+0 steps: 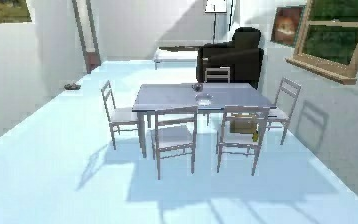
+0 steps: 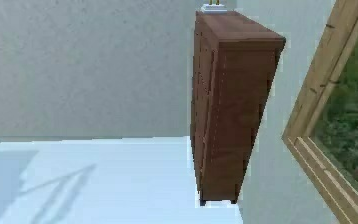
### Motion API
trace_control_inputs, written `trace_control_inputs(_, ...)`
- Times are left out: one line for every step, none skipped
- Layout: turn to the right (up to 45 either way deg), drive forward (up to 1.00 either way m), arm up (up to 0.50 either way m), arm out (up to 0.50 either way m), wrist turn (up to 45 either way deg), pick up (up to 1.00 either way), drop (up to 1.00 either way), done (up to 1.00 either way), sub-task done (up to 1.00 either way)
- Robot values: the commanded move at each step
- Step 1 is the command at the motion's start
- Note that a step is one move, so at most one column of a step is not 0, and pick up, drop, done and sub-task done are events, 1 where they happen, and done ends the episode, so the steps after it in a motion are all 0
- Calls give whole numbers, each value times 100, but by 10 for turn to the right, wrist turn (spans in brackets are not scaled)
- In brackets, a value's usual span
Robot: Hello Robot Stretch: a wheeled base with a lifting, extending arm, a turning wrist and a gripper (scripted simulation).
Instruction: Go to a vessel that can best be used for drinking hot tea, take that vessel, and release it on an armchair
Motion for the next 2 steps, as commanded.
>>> trace_control_inputs(0, 10, 0, 0, 0, 0, 0, 0, 0)
trace_control_inputs(-390, 0, 0, 0, 0, 0, 0, 0, 0)
